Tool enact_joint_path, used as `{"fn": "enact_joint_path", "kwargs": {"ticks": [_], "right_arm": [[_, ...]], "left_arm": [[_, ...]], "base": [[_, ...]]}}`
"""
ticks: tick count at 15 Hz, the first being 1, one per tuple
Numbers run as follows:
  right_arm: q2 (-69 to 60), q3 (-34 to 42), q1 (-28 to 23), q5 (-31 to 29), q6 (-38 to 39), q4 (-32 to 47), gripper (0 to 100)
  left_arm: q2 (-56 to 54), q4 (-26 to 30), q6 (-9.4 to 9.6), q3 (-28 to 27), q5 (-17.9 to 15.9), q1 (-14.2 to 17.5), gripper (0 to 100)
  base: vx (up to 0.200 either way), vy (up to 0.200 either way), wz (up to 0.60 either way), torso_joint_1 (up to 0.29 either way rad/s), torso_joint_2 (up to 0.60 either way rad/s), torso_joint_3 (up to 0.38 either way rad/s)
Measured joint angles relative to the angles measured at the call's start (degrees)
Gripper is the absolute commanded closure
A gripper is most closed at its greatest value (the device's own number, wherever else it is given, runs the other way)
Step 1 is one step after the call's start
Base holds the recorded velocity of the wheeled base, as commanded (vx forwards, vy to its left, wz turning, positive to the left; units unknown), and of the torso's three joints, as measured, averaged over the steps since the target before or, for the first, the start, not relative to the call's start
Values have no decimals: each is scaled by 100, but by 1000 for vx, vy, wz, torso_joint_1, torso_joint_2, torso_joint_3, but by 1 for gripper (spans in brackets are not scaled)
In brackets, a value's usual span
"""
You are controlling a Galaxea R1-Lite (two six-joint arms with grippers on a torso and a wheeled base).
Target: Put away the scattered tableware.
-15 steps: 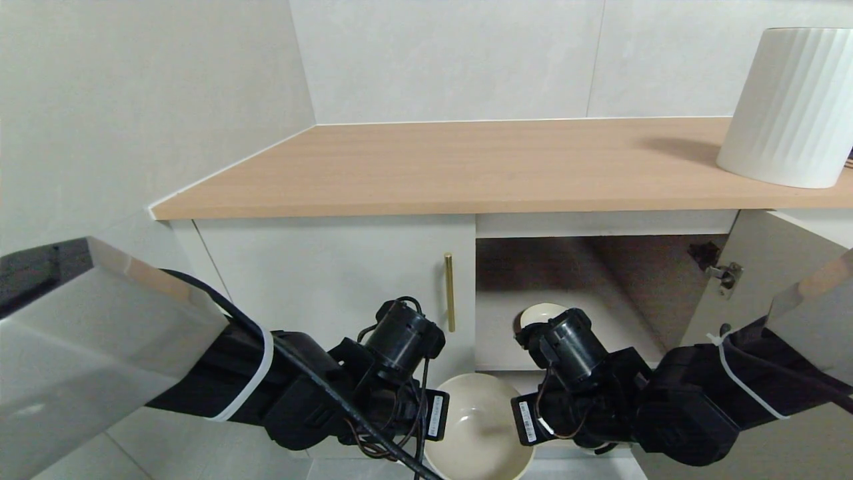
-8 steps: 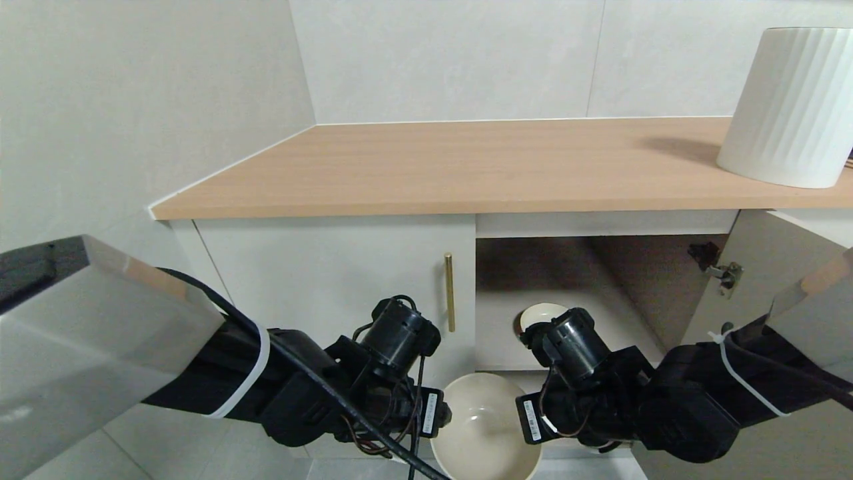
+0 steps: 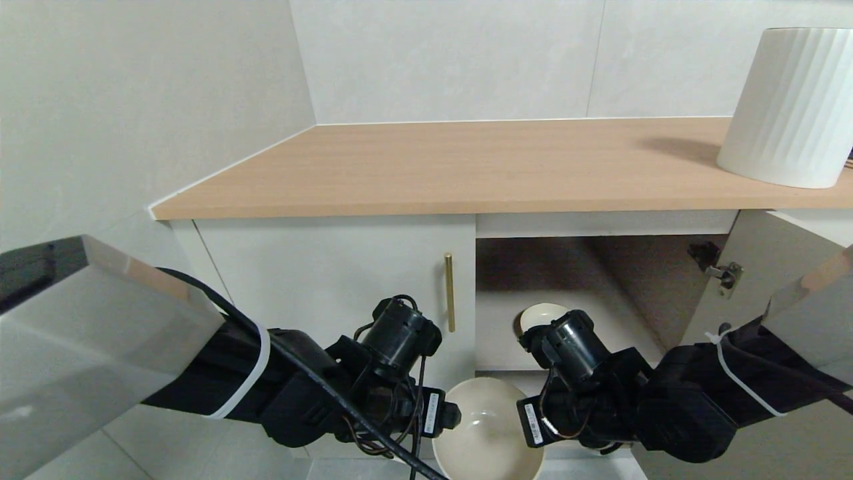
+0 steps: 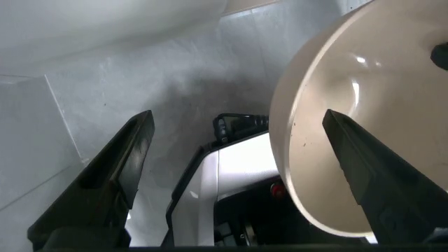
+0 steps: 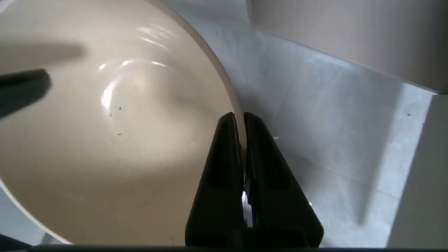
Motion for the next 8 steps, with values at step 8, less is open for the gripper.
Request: {"fn": "enact_joint_path", "kwargs": {"ticks": [8], "right_arm": [[352,-347,-1209,-785,-71,51,100]], "left_arm": [[-74,-1,0,2,7,0,0]], "base": [[0,0,0,0,0,0]]}}
